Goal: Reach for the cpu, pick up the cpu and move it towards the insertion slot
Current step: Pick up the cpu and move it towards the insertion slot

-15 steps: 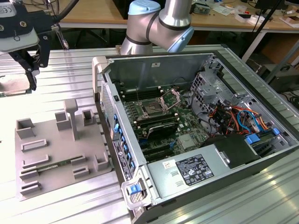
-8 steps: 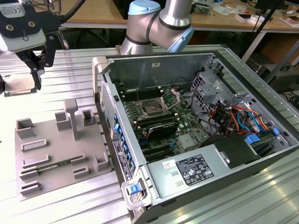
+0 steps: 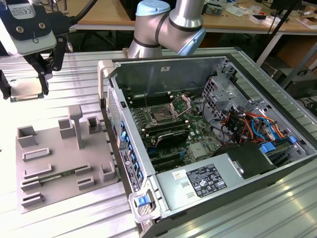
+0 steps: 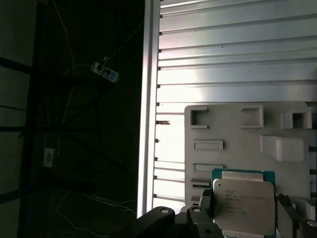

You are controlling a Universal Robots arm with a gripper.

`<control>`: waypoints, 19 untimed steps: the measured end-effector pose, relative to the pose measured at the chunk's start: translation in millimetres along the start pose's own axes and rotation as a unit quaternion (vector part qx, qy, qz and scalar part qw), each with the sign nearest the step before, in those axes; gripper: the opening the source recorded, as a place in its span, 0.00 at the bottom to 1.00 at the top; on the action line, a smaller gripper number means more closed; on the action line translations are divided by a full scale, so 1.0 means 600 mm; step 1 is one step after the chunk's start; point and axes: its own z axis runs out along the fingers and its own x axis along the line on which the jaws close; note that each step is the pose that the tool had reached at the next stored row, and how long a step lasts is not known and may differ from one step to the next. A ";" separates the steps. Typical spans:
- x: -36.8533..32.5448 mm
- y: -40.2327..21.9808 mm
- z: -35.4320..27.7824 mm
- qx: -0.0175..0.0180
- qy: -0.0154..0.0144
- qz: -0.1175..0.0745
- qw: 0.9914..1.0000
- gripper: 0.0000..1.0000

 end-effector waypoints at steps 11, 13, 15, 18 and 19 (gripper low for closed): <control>-0.028 -0.001 0.000 0.000 0.000 0.000 1.000 0.55; -0.034 -0.002 0.000 0.000 0.000 0.000 1.000 0.55; -0.040 -0.002 0.000 0.000 0.000 0.000 1.000 0.55; -0.046 -0.002 0.000 0.000 0.000 0.000 1.000 0.55; -0.049 -0.002 0.000 0.000 0.000 0.000 1.000 0.55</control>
